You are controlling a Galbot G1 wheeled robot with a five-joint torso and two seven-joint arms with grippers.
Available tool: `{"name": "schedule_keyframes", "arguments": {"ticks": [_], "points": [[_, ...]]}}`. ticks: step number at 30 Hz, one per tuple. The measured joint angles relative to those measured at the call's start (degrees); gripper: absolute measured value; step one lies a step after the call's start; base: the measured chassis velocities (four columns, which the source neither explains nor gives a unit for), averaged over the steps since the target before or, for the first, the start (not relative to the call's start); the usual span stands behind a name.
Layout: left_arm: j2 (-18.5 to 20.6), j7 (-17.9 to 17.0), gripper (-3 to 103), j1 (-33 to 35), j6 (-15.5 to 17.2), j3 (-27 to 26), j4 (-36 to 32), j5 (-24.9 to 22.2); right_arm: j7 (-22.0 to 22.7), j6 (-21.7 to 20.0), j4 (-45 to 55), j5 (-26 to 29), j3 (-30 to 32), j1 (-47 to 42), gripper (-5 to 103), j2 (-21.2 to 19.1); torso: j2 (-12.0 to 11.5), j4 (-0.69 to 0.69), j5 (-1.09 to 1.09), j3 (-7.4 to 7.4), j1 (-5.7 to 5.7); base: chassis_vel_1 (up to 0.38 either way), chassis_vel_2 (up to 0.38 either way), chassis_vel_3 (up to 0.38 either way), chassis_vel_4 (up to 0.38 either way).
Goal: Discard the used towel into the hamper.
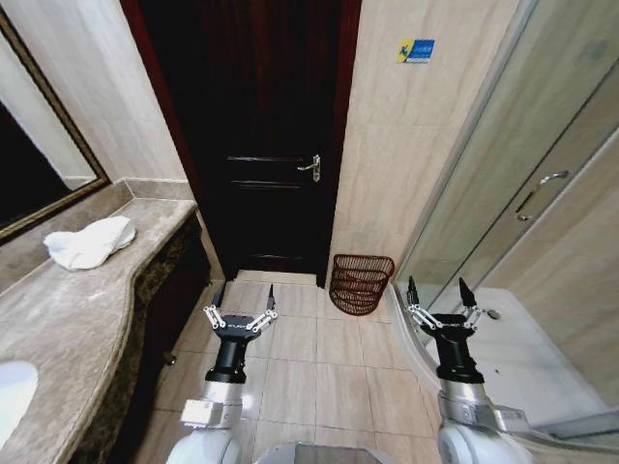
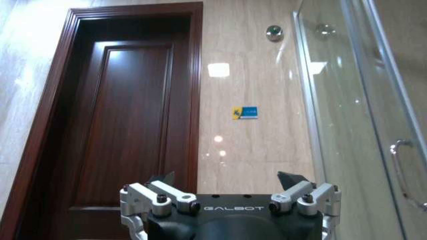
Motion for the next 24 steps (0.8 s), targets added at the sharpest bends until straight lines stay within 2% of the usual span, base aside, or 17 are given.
{"name": "schedule_keyframes", "arguments": {"ticks": [9, 11, 24], "points": [[0.0, -1.08, 100, 0.14, -0.41, 0.22, -0.13, -0.35, 1.53, 0.65, -0.84, -2.2, 0.27, 0.31, 100, 0.09, 0.0, 0.01, 0.0, 0.01, 0.02, 0.052, 0.07, 0.072, 0.069], [0.0, -3.85, 100, -1.14, -0.37, -0.59, -0.79, -2.59, 1.62, 0.82, -1.39, -3.8, 0.7, 0.24, 100, 0.04, 0.0, 0.0, 0.0, 0.0, 0.01, 0.112, 0.085, 0.091, 0.093], [0.0, -4.93, 100, -1.6, 1.13, -2.96, -2.23, -3.89, 1.61, -0.39, -1.23, -3.81, -0.1, 1.23, 100, -0.05, 0.0, 0.0, -0.02, 0.01, 0.02, 0.123, 0.119, 0.12, 0.117]]}}
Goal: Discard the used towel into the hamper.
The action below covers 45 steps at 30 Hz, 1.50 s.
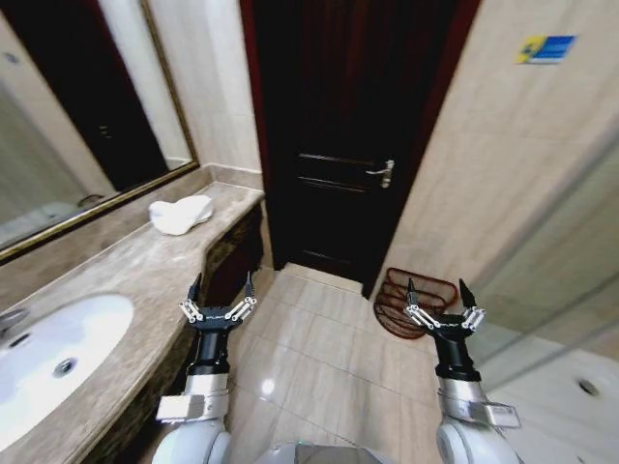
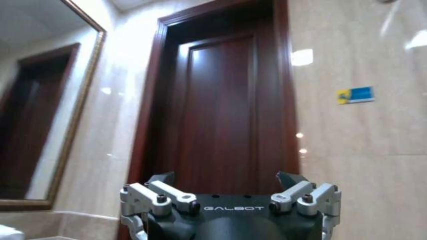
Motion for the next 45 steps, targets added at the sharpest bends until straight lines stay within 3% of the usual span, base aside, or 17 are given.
{"name": "schedule_keyframes", "arguments": {"ticks": [6, 10, 12, 15, 18, 25, 45], "points": [[0.0, -1.54, 100, -0.58, 2.57, -2.77, -0.71, -2.16, -0.24, 0.71, -0.34, -0.86, 0.44, 0.35, 100, -0.45, 0.0, 0.0, 0.01, 0.0, 0.0, 0.117, 0.13, 0.127, 0.128], [0.0, -5.37, 103, -1.44, 4.38, -4.45, -0.87, -4.17, -0.51, 0.88, 0.12, -0.87, 0.43, 0.53, 100, -0.63, 0.0, 0.01, 0.02, 0.0, 0.0, 0.134, 0.125, 0.126, 0.12], [-0.01, -7.65, 97, -2.03, 4.6, -5.62, -0.86, -5.22, -1.9, 1.46, 0.48, -1.3, 0.59, 0.38, 100, -1.06, 0.0, 0.01, 0.02, 0.0, 0.0, 0.128, 0.111, 0.117, 0.116], [-0.01, -7.78, 102, -2.15, 3.28, -6.93, -0.41, -4.73, -2.93, 0.55, 1.36, -1.5, 0.51, 0.01, 100, -1.1, 0.0, 0.02, 0.01, 0.0, 0.0, 0.104, 0.088, 0.101, 0.096], [-0.01, -7.28, 100, -2.14, 2.46, -7.62, -0.25, -2.98, -5.3, -1.51, 2.17, -1.39, 0.52, -0.7, 100, -0.66, 0.0, 0.0, 0.01, 0.0, 0.0, 0.05, 0.053, 0.069, 0.047], [0.0, -6.88, 100, -2.18, 1.1, -8.19, 0.18, 1.08, -7.86, -0.84, 2.5, -0.7, 0.14, -1.32, 100, -0.23, 0.0, -0.01, 0.02, -0.01, -0.01, 0.0, 0.0, 0.0, 0.0], [0.0, -8.68, 100, -2.07, 5.7, -5.74, -0.27, -3.86, -8.21, 0.25, 2.55, 1.14, 0.41, -1.31, 100, 0.56, -0.02, 0.0, 0.04, 0.01, 0.03, -0.173, 0.17, 0.17, -0.17]]}}
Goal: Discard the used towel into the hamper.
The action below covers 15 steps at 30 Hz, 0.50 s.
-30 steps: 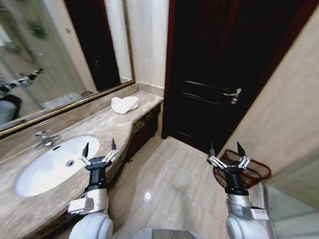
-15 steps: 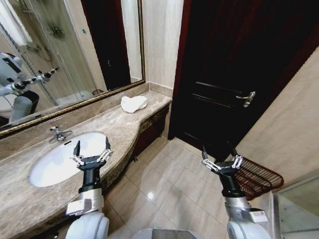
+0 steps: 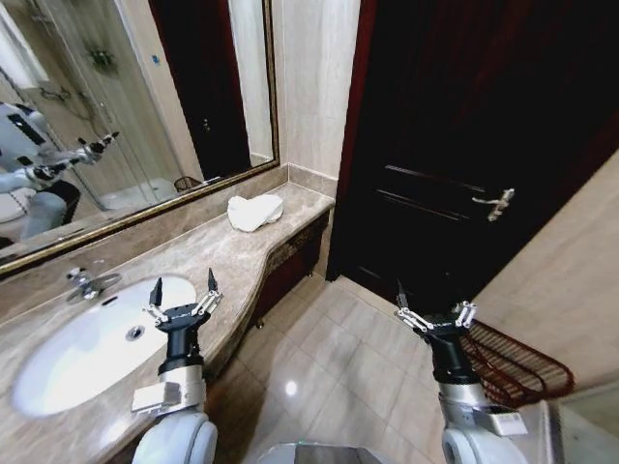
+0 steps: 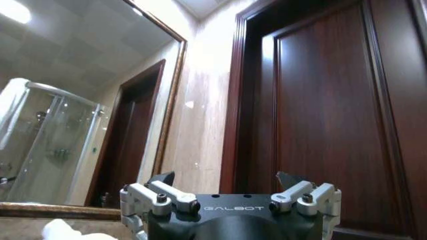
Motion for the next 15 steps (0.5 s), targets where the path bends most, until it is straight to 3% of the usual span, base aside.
{"name": "schedule_keyframes", "arguments": {"ticks": [9, 15], "points": [[0.0, 0.45, 100, -0.35, 1.9, -0.37, -0.24, -2.27, -0.62, 1.16, -0.87, 0.61, -0.68, 1.11, 100, 0.23, 0.0, 0.0, 0.0, -0.01, -0.01, -0.213, 0.203, 0.206, -0.204], [0.0, 1.98, 99, -0.04, 1.91, -0.44, -0.03, -2.34, -1.12, 2.72, -1.48, 1.04, -0.87, 1.19, 100, 0.41, 0.0, -0.01, -0.01, -0.01, -0.01, -0.067, 0.101, 0.069, -0.054]]}}
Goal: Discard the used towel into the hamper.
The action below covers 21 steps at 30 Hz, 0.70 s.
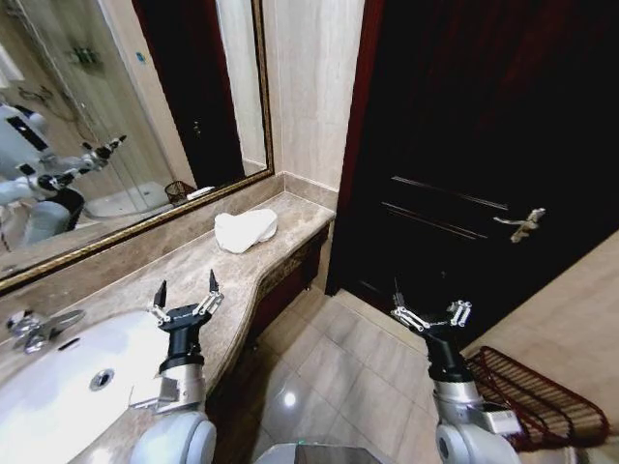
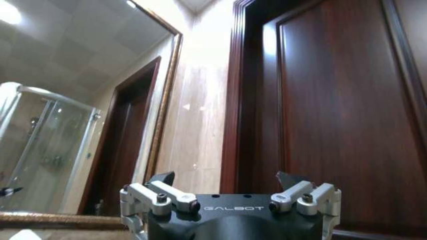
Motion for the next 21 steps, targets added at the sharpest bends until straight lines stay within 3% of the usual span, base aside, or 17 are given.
{"name": "schedule_keyframes", "arguments": {"ticks": [10, 21], "points": [[0.01, 2.73, 99, -0.2, -0.72, -0.21, 1.27, -0.07, 1.19, -2.09, 1.03, 0.19, 0.91, -0.64, 100, -0.02, 0.04, 0.01, 0.0, -0.02, -0.06, 0.012, -0.008, -0.009, 0.018], [0.0, 0.92, 99, -0.95, -0.55, -0.54, 1.62, -0.37, 0.2, -0.42, 0.81, 0.21, 0.59, -1.1, 100, 0.25, 0.03, 0.01, -0.01, -0.01, -0.04, -0.072, 0.064, 0.079, -0.072]]}}
